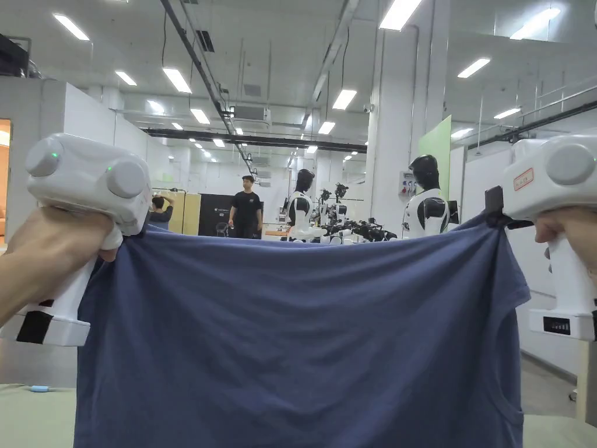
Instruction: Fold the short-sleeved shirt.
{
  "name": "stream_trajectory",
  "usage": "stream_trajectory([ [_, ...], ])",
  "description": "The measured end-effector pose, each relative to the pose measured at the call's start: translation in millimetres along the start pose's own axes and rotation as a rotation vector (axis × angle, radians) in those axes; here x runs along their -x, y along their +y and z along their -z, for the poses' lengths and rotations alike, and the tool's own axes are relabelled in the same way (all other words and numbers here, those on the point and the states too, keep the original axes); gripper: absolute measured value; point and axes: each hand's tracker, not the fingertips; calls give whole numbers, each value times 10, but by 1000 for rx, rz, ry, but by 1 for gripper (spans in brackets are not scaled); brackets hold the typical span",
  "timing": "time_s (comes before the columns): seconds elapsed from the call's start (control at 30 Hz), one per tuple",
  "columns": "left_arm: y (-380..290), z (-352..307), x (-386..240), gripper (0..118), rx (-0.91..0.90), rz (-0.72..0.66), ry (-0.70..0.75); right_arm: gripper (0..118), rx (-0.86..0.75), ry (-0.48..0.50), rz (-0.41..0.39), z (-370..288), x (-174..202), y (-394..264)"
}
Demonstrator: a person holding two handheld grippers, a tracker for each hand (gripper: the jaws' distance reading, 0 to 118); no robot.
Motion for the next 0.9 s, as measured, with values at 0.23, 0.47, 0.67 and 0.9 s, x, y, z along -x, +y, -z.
stream_trajectory([
  [0.23, -218, 538, -228, 0, 45, -2, 21, 2, 56, -18, -38, 513, 51, -312],
  [0.47, -986, 778, -305, 0, 155, 12, -59, 2, 168, -2, -25, 633, -35, -1184],
  [0.67, -2075, 439, -352, 0, 253, 82, -131, 2, 301, 34, -55, 173, -90, -2283],
  [0.9, -3379, -366, -133, 0, 367, 60, -187, 2, 446, 115, -2, -777, -299, -3599],
])
